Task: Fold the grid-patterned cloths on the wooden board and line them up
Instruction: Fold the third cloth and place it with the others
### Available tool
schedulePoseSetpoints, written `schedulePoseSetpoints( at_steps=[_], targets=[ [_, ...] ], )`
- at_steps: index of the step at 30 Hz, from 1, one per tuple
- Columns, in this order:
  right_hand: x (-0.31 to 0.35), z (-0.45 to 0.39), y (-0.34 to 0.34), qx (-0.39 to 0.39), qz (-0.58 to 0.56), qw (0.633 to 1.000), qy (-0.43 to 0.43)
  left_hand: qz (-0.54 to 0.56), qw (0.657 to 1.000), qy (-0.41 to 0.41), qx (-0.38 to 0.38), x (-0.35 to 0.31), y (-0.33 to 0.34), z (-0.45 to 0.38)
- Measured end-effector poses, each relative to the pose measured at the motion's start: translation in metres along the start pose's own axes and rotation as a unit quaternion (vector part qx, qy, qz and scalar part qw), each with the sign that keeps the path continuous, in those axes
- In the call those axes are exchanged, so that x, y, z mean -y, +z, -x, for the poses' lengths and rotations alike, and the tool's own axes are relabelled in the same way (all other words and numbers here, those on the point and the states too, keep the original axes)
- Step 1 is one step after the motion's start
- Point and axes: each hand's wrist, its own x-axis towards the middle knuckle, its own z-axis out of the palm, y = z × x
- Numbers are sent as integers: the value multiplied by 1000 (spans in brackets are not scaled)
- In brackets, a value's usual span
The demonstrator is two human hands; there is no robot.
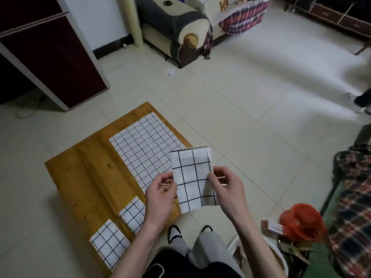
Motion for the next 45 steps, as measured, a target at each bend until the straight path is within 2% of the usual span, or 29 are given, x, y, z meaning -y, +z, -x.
schedulePoseSetpoints(
  at_steps=[6, 12, 19, 29, 38, 45],
  targets=[
    [-1, -46, 27, 96, 34, 995, -8, 28, 993, -37, -111, 8, -4, -19],
    [-18, -88, 51, 200, 82, 976, -8, 52, 970, -91, -220, 26, 7, -33],
    [-44, -130, 85, 274, 144, 950, -25, 71, 941, -122, -308, 71, 16, -60],
    [-118, -159, 149, 376, 183, 908, -33, 63, 931, -172, -316, 169, -6, -85],
    [-196, -172, 190, 401, 227, 887, -33, 44, 924, -189, -329, 259, 0, -105],
    [-240, -178, 211, 401, 245, 883, -20, 26, 924, -207, -322, 301, 5, -129]
  ],
)
